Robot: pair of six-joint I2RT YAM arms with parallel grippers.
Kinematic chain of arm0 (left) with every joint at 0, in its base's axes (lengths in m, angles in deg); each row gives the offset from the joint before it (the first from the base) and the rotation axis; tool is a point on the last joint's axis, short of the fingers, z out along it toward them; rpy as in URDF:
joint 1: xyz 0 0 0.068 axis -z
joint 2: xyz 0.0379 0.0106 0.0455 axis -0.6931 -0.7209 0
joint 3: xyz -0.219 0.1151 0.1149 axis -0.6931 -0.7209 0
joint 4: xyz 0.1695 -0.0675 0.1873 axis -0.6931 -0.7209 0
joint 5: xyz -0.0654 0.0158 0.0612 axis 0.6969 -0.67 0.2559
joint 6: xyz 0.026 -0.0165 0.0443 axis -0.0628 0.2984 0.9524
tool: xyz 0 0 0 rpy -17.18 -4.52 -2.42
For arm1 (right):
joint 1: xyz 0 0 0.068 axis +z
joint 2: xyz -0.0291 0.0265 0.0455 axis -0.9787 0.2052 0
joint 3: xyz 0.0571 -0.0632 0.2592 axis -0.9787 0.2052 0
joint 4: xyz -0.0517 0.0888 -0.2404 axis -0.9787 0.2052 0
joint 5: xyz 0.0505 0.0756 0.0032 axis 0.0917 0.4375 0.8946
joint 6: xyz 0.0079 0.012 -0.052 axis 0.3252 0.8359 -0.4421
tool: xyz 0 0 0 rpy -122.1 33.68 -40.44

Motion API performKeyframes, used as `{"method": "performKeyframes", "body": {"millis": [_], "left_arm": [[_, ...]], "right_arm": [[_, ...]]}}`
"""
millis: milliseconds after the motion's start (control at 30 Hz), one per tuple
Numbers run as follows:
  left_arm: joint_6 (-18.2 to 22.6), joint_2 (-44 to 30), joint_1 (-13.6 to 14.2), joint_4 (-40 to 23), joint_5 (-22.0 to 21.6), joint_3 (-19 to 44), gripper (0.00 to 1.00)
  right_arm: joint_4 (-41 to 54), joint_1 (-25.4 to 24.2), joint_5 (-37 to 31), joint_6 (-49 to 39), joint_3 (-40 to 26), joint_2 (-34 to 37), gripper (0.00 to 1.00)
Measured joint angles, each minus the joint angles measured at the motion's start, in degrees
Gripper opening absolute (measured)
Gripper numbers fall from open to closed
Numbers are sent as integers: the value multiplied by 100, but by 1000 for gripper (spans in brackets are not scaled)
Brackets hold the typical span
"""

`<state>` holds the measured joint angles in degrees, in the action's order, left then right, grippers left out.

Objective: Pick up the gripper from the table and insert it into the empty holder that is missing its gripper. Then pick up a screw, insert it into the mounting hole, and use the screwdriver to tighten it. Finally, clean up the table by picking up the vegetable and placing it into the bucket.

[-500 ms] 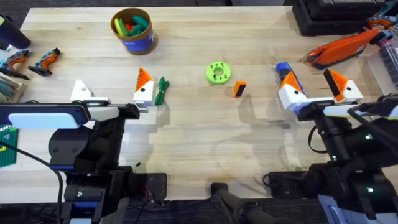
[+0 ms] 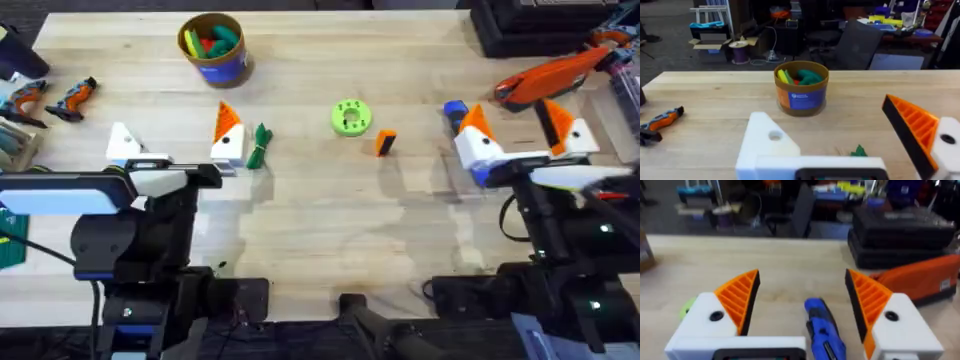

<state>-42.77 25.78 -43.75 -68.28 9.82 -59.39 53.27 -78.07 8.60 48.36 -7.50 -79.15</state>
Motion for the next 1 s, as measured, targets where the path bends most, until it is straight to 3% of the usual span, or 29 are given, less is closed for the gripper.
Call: {"method": "performKeyframes", "body": {"millis": [200, 333, 467, 833, 1000], "left_arm": [[-20, -9, 0, -1215, -2, 822, 985], [-20, -251, 0, -2117, -2, 1787, 985], [-20, -958, 0, -2936, -2, 2784, 985], [-20, -4062, 0, -5134, -2, 5136, 985], [-18, -5257, 0, -5788, -2, 5839, 985]], "right_arm": [[271, -1, 76, 317, -424, 2, 979], [1040, 0, 103, 399, -1277, 161, 978], [1627, 0, 140, 394, -2241, 738, 978], [3871, 0, 639, 14, -4788, 3999, 977], [4988, 0, 682, -224, -5704, 5266, 978]]}}
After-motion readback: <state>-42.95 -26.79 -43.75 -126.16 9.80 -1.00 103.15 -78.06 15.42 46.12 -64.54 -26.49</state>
